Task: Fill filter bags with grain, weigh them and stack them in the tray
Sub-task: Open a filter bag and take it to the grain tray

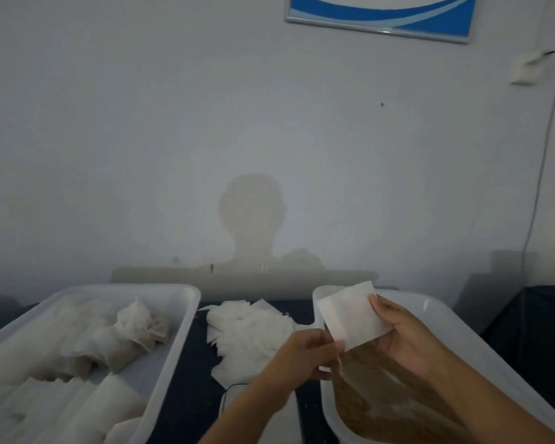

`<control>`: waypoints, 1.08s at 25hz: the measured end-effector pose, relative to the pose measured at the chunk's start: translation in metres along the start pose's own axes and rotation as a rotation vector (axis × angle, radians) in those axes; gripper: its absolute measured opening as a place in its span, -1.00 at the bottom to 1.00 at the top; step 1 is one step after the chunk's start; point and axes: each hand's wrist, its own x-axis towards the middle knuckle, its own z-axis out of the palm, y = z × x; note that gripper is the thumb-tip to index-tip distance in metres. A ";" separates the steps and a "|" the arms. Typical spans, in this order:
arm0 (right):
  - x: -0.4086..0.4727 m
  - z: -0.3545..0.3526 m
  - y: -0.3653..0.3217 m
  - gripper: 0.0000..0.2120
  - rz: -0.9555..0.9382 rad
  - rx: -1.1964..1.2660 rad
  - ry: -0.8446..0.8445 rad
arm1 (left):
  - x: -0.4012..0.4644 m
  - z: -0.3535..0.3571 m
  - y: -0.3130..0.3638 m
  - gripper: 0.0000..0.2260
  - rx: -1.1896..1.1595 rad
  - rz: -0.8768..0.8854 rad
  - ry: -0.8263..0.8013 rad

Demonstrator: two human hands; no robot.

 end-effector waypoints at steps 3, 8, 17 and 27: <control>-0.013 -0.036 -0.002 -0.81 0.003 -0.146 0.113 | 0.018 0.041 0.004 -0.86 -0.043 0.053 0.072; -0.023 -0.088 0.021 -0.90 -0.308 -1.044 0.418 | 0.044 0.086 -0.003 -0.77 0.388 0.117 0.167; -0.022 -0.090 0.039 -0.73 0.054 -0.494 -0.039 | 0.051 0.100 -0.025 -0.87 0.320 0.179 -0.117; -0.018 -0.090 0.044 -0.72 0.057 -0.345 -0.014 | 0.053 0.099 -0.027 -0.74 0.337 0.172 0.024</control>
